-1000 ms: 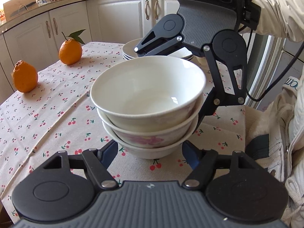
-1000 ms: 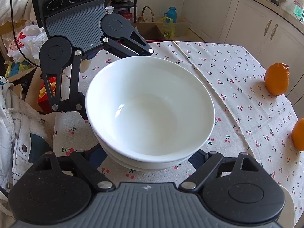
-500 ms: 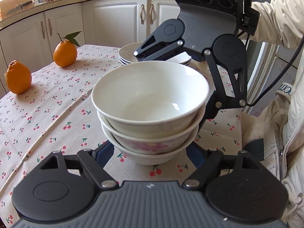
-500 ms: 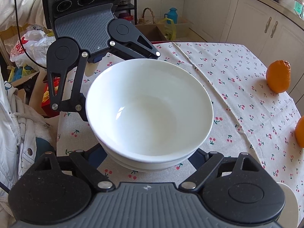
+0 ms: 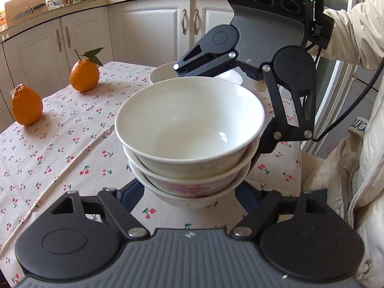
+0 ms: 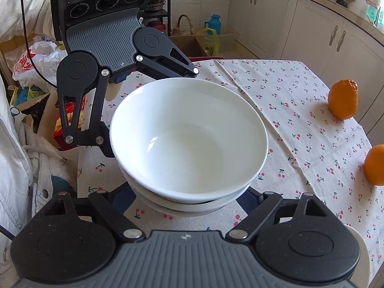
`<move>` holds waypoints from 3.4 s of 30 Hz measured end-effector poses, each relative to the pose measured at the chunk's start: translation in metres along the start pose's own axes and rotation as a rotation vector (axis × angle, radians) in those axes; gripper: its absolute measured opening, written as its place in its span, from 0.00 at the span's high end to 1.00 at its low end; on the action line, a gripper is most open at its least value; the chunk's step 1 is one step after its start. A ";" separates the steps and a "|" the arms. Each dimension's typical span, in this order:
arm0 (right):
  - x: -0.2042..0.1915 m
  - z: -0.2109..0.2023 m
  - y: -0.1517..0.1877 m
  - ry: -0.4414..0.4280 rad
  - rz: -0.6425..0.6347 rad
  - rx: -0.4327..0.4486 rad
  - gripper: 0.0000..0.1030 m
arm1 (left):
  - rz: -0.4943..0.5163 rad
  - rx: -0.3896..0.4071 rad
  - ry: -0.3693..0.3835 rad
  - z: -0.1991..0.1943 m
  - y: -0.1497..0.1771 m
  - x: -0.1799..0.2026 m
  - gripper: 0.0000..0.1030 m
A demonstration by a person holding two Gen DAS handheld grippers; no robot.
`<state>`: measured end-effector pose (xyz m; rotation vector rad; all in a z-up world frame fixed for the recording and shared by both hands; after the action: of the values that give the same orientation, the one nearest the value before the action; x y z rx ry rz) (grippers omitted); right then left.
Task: Organize plates and bowls
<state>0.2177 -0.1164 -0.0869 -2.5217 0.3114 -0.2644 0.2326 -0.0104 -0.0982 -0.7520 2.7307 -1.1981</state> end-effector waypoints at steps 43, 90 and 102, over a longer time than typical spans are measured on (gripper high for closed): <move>0.102 -0.087 0.160 0.214 0.314 0.027 0.09 | 0.204 0.008 0.029 0.140 -0.136 0.037 0.18; -0.021 -0.174 0.094 0.995 0.940 0.091 0.00 | -0.512 0.352 -0.685 -0.031 -0.093 0.079 0.01; -0.021 -0.175 0.092 0.999 0.939 0.088 0.00 | -0.521 0.353 -0.686 -0.032 -0.094 0.079 0.01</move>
<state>0.1384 -0.2764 0.0001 -1.6940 1.7119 -1.0660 0.1933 -0.0789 0.0008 -1.5238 1.7657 -1.1514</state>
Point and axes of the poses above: each gripper's, at about its wrist camera, not at the fingertips, and z roughly the way its jaws point, x to its right, y to its underside, the point moved 7 cm from there along z, roughly the way its jaws point, and after that the axes turned 10 degrees about -z, right-handed, at the moved point
